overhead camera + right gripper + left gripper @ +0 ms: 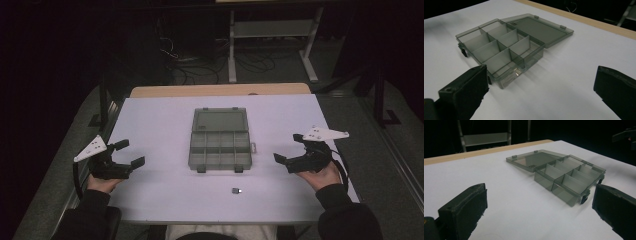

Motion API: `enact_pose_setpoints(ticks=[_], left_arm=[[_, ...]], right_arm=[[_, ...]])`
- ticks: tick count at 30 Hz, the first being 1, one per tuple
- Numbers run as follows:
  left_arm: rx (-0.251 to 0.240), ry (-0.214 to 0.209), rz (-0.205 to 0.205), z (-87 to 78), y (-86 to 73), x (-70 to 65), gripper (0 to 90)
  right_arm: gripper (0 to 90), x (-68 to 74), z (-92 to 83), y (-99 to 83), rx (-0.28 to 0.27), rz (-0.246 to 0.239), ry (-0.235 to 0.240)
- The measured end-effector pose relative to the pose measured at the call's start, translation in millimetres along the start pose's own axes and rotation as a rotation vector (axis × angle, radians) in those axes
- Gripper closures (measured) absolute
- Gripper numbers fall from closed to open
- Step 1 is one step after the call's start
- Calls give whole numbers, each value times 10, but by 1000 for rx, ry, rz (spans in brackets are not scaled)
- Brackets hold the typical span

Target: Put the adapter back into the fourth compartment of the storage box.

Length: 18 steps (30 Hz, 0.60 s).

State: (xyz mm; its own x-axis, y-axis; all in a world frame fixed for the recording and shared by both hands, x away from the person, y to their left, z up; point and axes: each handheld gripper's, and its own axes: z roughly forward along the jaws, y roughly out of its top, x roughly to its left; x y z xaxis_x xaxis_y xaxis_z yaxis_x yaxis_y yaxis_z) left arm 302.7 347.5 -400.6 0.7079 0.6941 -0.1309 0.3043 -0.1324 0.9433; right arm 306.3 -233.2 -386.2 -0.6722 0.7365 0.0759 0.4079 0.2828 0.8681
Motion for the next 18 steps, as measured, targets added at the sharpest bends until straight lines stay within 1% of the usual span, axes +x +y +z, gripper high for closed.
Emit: enact_pose_setpoints(ticks=[3, 4, 6, 7, 12, 18], left_arm=[[0, 0, 0, 0, 0, 0, 0], [-1, 0, 0, 0, 0, -2, 0], [-1, 0, 0, 0, 0, -2, 0], [-1, 1, -2, 2, 0, -4, 0], [-1, -1, -1, 2, 0, -4, 0], [-1, -2, -2, 2, 0, -7, 0]], right_arm=[[0, 17, 14, 27, 6, -5, 11], [0, 35, 32, 56, 15, -12, 23], [0, 42, 39, 64, 17, -14, 26], [0, 69, 57, 90, 27, -21, 39], [0, 113, 75, 134, 31, -44, 41], [0, 137, 107, 171, 41, -48, 60]])
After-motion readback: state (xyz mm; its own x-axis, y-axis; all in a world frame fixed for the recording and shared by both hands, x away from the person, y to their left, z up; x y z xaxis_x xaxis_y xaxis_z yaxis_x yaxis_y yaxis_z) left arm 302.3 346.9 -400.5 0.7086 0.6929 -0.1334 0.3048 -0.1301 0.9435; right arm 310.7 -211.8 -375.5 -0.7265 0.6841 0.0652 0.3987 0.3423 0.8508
